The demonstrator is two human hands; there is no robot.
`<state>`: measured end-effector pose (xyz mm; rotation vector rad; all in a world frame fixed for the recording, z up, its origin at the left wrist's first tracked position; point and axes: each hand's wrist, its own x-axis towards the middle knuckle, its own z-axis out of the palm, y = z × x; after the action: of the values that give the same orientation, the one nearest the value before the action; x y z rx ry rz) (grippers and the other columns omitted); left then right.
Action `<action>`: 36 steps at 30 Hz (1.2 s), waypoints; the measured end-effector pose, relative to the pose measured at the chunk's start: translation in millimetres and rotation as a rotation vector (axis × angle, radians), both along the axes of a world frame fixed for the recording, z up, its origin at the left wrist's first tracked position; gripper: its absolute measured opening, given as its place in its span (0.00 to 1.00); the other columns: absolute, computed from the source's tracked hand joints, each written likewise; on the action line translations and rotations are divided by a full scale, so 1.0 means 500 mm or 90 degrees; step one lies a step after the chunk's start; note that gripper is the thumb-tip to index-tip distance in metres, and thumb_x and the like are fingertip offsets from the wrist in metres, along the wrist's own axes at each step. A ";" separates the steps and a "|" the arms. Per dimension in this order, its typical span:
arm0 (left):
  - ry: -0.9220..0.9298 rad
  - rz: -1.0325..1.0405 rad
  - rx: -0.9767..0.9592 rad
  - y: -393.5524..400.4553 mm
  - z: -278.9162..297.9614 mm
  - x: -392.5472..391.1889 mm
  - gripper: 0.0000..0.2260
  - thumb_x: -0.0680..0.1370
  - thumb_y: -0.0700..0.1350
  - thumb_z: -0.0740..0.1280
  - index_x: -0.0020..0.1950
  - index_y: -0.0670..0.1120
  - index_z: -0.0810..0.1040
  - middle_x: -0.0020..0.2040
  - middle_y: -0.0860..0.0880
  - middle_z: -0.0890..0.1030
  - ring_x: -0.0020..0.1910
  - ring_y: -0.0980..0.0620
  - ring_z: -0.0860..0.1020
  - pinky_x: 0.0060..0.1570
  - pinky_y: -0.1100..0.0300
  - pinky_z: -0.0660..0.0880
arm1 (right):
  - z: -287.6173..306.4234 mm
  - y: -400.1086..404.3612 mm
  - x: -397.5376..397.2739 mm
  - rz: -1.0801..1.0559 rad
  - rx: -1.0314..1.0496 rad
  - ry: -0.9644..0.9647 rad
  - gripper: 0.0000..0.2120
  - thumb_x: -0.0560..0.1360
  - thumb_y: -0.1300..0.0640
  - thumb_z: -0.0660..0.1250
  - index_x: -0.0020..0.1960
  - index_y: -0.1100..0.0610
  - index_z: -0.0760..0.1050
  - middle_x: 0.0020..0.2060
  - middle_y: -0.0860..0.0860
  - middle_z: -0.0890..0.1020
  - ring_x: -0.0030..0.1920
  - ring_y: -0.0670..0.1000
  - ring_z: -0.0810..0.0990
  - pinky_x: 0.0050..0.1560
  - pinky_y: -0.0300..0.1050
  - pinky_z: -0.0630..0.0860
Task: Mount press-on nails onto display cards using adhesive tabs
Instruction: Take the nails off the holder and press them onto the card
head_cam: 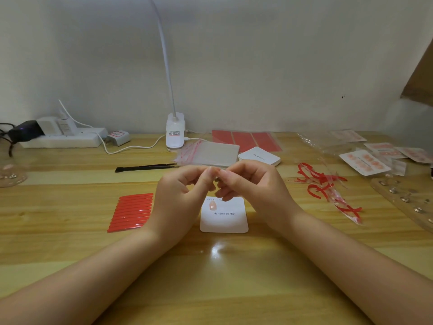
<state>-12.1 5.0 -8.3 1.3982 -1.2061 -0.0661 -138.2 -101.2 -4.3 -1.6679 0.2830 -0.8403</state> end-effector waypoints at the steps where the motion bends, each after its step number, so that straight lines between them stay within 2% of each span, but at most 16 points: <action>1: -0.010 -0.001 0.002 0.001 0.000 -0.001 0.07 0.78 0.47 0.67 0.45 0.48 0.84 0.35 0.55 0.83 0.38 0.57 0.80 0.40 0.62 0.76 | 0.000 -0.001 0.000 -0.011 -0.012 0.003 0.08 0.75 0.62 0.71 0.46 0.69 0.79 0.37 0.60 0.83 0.38 0.55 0.85 0.41 0.47 0.81; 4: -0.018 -0.007 0.007 0.002 0.001 -0.003 0.08 0.78 0.49 0.66 0.46 0.49 0.84 0.37 0.54 0.83 0.39 0.56 0.81 0.41 0.57 0.77 | 0.001 -0.004 -0.003 -0.020 -0.019 0.009 0.06 0.74 0.65 0.70 0.46 0.70 0.79 0.37 0.61 0.83 0.37 0.54 0.84 0.42 0.47 0.82; 9: -0.010 -0.001 0.029 -0.001 0.003 -0.002 0.06 0.77 0.47 0.67 0.44 0.50 0.83 0.36 0.56 0.83 0.38 0.57 0.81 0.40 0.63 0.76 | 0.007 -0.004 -0.005 -0.018 -0.032 0.027 0.07 0.74 0.65 0.70 0.46 0.71 0.79 0.37 0.60 0.83 0.36 0.52 0.84 0.39 0.43 0.81; 11: -0.052 0.016 0.022 0.000 0.001 0.001 0.06 0.78 0.45 0.68 0.44 0.49 0.83 0.35 0.56 0.83 0.38 0.56 0.81 0.39 0.63 0.75 | 0.008 -0.003 -0.006 -0.031 -0.052 0.041 0.07 0.74 0.64 0.71 0.44 0.69 0.79 0.35 0.56 0.83 0.35 0.52 0.84 0.38 0.42 0.80; 15: -0.184 0.050 -0.014 0.001 0.005 -0.001 0.08 0.77 0.45 0.66 0.45 0.43 0.84 0.36 0.53 0.82 0.36 0.54 0.79 0.38 0.54 0.75 | 0.011 0.003 -0.003 -0.066 -0.099 0.064 0.04 0.74 0.65 0.71 0.40 0.64 0.80 0.31 0.52 0.83 0.33 0.50 0.83 0.37 0.43 0.79; 17: -0.185 0.056 -0.024 0.002 0.010 0.001 0.07 0.77 0.44 0.67 0.45 0.43 0.84 0.36 0.52 0.82 0.36 0.54 0.79 0.38 0.55 0.75 | 0.015 0.005 0.000 -0.089 -0.124 0.064 0.04 0.73 0.64 0.71 0.39 0.63 0.80 0.31 0.53 0.83 0.34 0.51 0.84 0.38 0.49 0.81; 19: -0.153 0.059 -0.021 0.004 0.014 -0.001 0.06 0.78 0.43 0.68 0.45 0.44 0.84 0.34 0.54 0.81 0.36 0.53 0.79 0.37 0.58 0.75 | 0.020 0.005 0.001 -0.103 -0.138 0.057 0.04 0.73 0.63 0.71 0.39 0.62 0.80 0.32 0.55 0.83 0.35 0.54 0.84 0.42 0.57 0.82; 21: -0.097 0.053 -0.007 0.003 0.018 -0.008 0.07 0.78 0.43 0.68 0.43 0.46 0.84 0.31 0.55 0.80 0.35 0.55 0.78 0.36 0.64 0.73 | 0.025 0.007 0.002 -0.105 -0.140 0.044 0.04 0.72 0.62 0.72 0.39 0.60 0.80 0.33 0.55 0.84 0.35 0.54 0.84 0.41 0.60 0.82; 24: 0.083 0.046 -0.005 -0.003 0.031 -0.004 0.11 0.78 0.43 0.67 0.39 0.52 0.84 0.29 0.57 0.78 0.29 0.61 0.74 0.32 0.70 0.69 | 0.025 -0.001 -0.002 -0.138 -0.154 0.042 0.04 0.70 0.60 0.71 0.36 0.59 0.79 0.31 0.52 0.83 0.33 0.54 0.84 0.39 0.56 0.82; 26: 0.203 0.067 -0.045 -0.006 0.048 0.022 0.13 0.78 0.45 0.67 0.36 0.55 0.84 0.29 0.56 0.78 0.29 0.59 0.73 0.33 0.69 0.70 | 0.027 -0.024 -0.012 -0.182 -0.130 0.038 0.04 0.70 0.63 0.71 0.36 0.61 0.79 0.30 0.51 0.82 0.32 0.52 0.84 0.37 0.50 0.81; 27: 0.227 0.072 -0.055 -0.006 0.056 0.035 0.12 0.78 0.46 0.67 0.36 0.57 0.85 0.30 0.56 0.79 0.31 0.58 0.74 0.34 0.67 0.72 | 0.031 -0.036 -0.018 -0.191 -0.102 0.028 0.04 0.72 0.64 0.71 0.38 0.62 0.79 0.30 0.52 0.83 0.32 0.51 0.84 0.36 0.48 0.81; 30: 0.234 0.035 -0.057 -0.004 0.058 0.045 0.12 0.79 0.47 0.67 0.39 0.57 0.85 0.32 0.54 0.81 0.34 0.59 0.77 0.36 0.70 0.74 | 0.049 -0.052 -0.029 -0.171 -0.062 -0.002 0.06 0.74 0.57 0.72 0.42 0.60 0.81 0.34 0.53 0.85 0.35 0.53 0.85 0.35 0.44 0.81; 33: 0.235 0.006 -0.043 -0.008 0.046 0.036 0.12 0.79 0.45 0.66 0.40 0.55 0.86 0.32 0.53 0.82 0.33 0.59 0.78 0.37 0.71 0.73 | 0.060 -0.052 -0.027 -0.166 -0.066 -0.009 0.13 0.70 0.49 0.72 0.42 0.59 0.81 0.33 0.52 0.84 0.33 0.52 0.84 0.32 0.40 0.79; 36: 0.261 0.009 -0.043 -0.010 0.042 0.038 0.12 0.79 0.44 0.66 0.39 0.54 0.86 0.32 0.53 0.81 0.33 0.59 0.77 0.37 0.71 0.73 | 0.058 -0.062 -0.029 -0.195 -0.063 0.016 0.16 0.69 0.47 0.72 0.41 0.61 0.80 0.31 0.51 0.83 0.31 0.49 0.83 0.31 0.38 0.77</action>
<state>6.7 0.2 12.5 1.2577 -0.8503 -0.2854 -152.6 -132.0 24.7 -1.7537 0.5314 -1.0753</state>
